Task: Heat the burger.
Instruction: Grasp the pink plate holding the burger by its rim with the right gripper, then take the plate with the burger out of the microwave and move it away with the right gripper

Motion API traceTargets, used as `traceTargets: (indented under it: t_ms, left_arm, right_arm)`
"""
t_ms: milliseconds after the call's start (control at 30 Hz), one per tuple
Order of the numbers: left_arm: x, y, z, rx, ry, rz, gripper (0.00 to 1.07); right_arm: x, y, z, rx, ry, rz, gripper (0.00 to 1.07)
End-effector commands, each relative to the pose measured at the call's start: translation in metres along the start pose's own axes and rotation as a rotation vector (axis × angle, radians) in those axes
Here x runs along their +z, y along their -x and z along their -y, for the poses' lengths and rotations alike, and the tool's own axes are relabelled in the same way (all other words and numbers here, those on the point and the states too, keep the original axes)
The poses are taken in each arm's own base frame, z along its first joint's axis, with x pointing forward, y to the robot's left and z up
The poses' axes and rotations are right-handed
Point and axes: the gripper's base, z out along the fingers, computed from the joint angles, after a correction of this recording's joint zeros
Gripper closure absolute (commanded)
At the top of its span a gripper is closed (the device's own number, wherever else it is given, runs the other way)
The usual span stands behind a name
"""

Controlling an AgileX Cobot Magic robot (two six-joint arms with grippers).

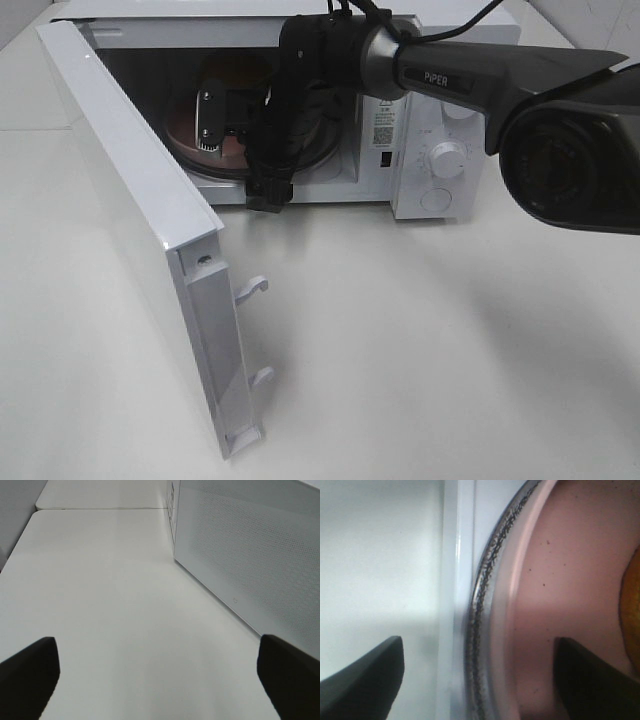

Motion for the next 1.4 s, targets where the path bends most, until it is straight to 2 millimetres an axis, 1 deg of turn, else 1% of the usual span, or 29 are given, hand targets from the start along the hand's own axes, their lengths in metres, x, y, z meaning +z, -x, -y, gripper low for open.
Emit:
traceTargets:
  t_ms: [33,133,167,200,233,267,300,333,367,400,433,467,500,833,867,900,967,1000,1067,1100,1133,1367,1400]
  left_arm:
    - [-0.002,-0.001,0.000,-0.006,0.002,0.023,0.02]
    - [-0.002,-0.001,0.000,-0.006,0.002,0.023,0.02]
    - [-0.002,-0.001,0.000,-0.006,0.002,0.023,0.02]
    - [-0.002,-0.001,0.000,-0.006,0.002,0.023,0.02]
    - [-0.002,-0.001,0.000,-0.006,0.002,0.023,0.02]
    - [-0.002,-0.001,0.000,-0.006,0.002,0.023,0.02]
    - [-0.002,-0.001,0.000,-0.006,0.002,0.023,0.02]
    - [-0.002,-0.001,0.000,-0.006,0.002,0.023,0.02]
    - [-0.002,-0.001,0.000,-0.006,0.002,0.023,0.02]
    - [-0.002,-0.001,0.000,-0.006,0.002,0.023,0.02]
    - [-0.002,-0.001,0.000,-0.006,0.002,0.023,0.02]
    - [-0.002,-0.001,0.000,-0.006,0.002,0.023,0.02]
    - [-0.002,-0.001,0.000,-0.006,0.002,0.023,0.02]
    - [-0.002,-0.001,0.000,-0.006,0.002,0.023,0.02]
    - [-0.002,-0.001,0.000,-0.006,0.002,0.023,0.02]
    - [-0.002,-0.001,0.000,-0.006,0.002,0.023,0.02]
    - [-0.002,-0.001,0.000,-0.006,0.002,0.023,0.02]
    - [-0.002,-0.001,0.000,-0.006,0.002,0.023,0.02]
    - [-0.002,-0.001,0.000,-0.006,0.002,0.023,0.02]
    - [-0.002,-0.001,0.000,-0.006,0.002,0.023,0.02]
    - [-0.002,-0.001,0.000,-0.006,0.002,0.023,0.02]
    - [-0.002,-0.001,0.000,-0.006,0.002,0.023,0.02]
    - [-0.002,-0.001,0.000,-0.006,0.002,0.023,0.02]
  right_arm:
    - [0.002,-0.003,-0.001,0.027,0.024,-0.008,0.33]
    - [0.002,-0.004,-0.002,0.028,0.031,-0.011,0.35]
    - [0.002,-0.004,-0.003,0.028,0.045,-0.018,0.41]
    - [0.002,-0.005,-0.004,0.025,0.058,-0.024,0.51]
    - [0.002,-0.005,-0.004,0.025,0.058,-0.024,0.51]
    - [0.002,-0.005,-0.005,0.024,0.062,-0.026,0.56]
    - [0.002,-0.006,-0.006,0.026,0.072,-0.031,0.72]
    - [0.002,-0.006,-0.006,0.026,0.072,-0.031,0.72]
    - [0.002,-0.006,-0.006,0.028,0.078,-0.034,0.80]
    - [0.002,-0.007,-0.008,0.041,0.096,-0.044,0.95]
    - [0.002,-0.007,-0.008,0.041,0.096,-0.044,0.95]
    - [0.001,-0.007,-0.009,0.051,0.106,-0.049,1.02]
    - [0.001,-0.008,-0.010,0.069,0.115,-0.055,1.07]
    - [-0.002,-0.010,-0.014,0.063,0.171,-0.087,1.07]
    - [-0.006,-0.010,-0.014,0.061,0.183,-0.092,1.07]
    - [-0.006,-0.010,-0.014,0.061,0.183,-0.092,1.07]
    - [-0.015,-0.008,-0.013,0.040,0.200,-0.093,1.07]
    - [-0.015,-0.008,-0.013,0.040,0.200,-0.093,1.07]
    - [-0.026,-0.006,-0.010,0.036,0.190,-0.088,1.07]
    - [-0.026,-0.006,-0.010,0.036,0.190,-0.088,1.07]
    - [-0.032,-0.004,-0.009,0.034,0.192,-0.089,1.07]
    - [-0.044,-0.004,-0.009,0.026,0.211,-0.104,1.07]
    - [-0.050,-0.003,-0.008,0.026,0.208,-0.102,1.07]
